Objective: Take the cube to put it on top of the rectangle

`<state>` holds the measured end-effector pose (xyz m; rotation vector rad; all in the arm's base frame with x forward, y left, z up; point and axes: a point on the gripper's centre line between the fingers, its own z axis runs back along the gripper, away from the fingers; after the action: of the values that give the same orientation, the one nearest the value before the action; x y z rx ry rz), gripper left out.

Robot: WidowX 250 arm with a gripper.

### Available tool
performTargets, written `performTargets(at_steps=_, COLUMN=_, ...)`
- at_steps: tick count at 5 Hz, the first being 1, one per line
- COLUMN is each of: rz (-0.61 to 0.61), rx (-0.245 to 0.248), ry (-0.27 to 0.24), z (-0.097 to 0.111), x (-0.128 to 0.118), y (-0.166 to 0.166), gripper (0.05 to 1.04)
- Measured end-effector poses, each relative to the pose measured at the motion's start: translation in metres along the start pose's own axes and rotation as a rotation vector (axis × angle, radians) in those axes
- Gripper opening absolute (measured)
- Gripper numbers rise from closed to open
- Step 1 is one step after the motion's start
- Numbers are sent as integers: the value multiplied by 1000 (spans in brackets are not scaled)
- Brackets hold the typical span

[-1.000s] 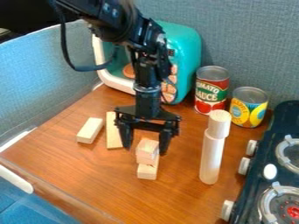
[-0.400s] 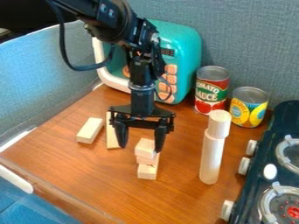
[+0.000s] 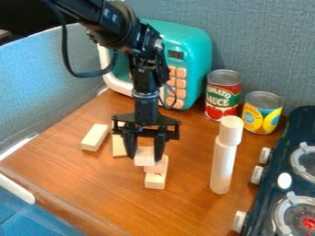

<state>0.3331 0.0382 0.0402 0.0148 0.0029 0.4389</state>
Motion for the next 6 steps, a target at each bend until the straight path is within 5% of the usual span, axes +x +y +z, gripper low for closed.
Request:
performTargets(at_steps=2, rz=30, rx=-25, ry=-1, z=0, x=2, y=3, gripper=558)
performTargets(at_steps=3, rz=100, rx=-36, ry=10, z=17, x=7, y=29, gripper=558)
performTargets(at_steps=4, rz=301, rx=-67, ry=-14, z=49, x=28, y=83, gripper=558)
performTargets(at_steps=5, rz=386, rx=-15, ry=-28, z=53, x=49, y=113, gripper=558)
performTargets(at_steps=6, rz=401, rx=137, ry=41, z=20, x=63, y=125, gripper=558)
